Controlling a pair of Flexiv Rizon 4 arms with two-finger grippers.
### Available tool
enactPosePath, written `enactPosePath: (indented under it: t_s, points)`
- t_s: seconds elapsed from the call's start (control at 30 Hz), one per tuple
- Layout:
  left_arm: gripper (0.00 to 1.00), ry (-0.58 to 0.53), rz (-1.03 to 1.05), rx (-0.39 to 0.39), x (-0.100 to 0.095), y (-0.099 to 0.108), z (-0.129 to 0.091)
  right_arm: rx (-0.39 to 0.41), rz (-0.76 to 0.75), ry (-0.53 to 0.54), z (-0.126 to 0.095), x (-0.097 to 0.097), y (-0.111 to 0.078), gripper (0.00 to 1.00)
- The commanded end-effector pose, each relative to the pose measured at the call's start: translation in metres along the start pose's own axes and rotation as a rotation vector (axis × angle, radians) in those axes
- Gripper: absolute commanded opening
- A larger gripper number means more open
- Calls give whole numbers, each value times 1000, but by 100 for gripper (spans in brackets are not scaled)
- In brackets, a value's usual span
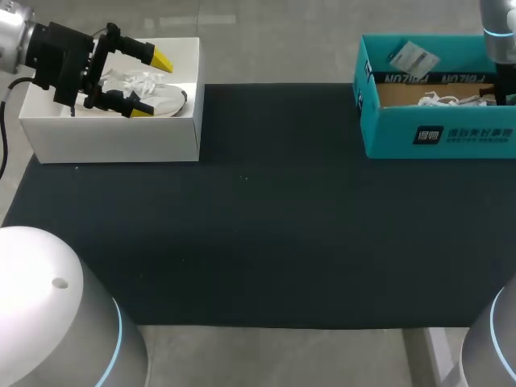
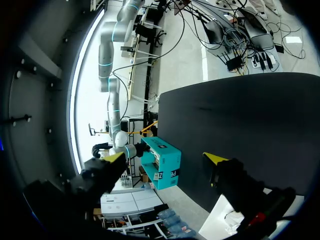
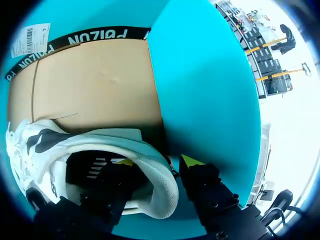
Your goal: Take the shoe out of the shoebox, open the shoe tongue, remove and reinsert the insole, then place the shoe into the shoebox
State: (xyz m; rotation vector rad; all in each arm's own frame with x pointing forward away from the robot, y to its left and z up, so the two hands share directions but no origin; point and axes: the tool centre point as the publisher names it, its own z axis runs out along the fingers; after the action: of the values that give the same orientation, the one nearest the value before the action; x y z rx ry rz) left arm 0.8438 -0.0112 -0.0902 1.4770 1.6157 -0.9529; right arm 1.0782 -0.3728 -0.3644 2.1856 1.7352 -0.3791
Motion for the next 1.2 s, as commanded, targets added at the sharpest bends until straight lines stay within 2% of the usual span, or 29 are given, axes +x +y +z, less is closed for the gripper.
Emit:
enactPosePath:
  t_s: [0.03,0.17,0.27,0.47,0.63,0.73,0.87,1.07,1.2]
  points:
    - [100,5,0,2,-1,1,0,-31,3,24,-26,-8,-10,51]
    - [100,5,0,2,-1,1,0,-31,4,44,-49,-12,-12,59]
    - [100,5,0,2,-1,1,0,-25,8,85,-68,-15,-12,78]
    - [100,5,0,2,-1,1,0,-54,-3,196,-108,-20,-15,73]
    - [100,5,0,2,-1,1,0,-73,-9,280,-140,-23,-23,77]
    - [100,5,0,2,-1,1,0,-83,-23,315,-155,-21,-34,83]
    - [100,5,0,2,-1,1,0,-89,-57,348,-167,-14,-53,100]
    - [100,5,0,2,-1,1,0,-72,-102,386,-174,0,-82,100]
    - [100,5,0,2,-1,1,0,-45,-104,411,-175,5,-93,100]
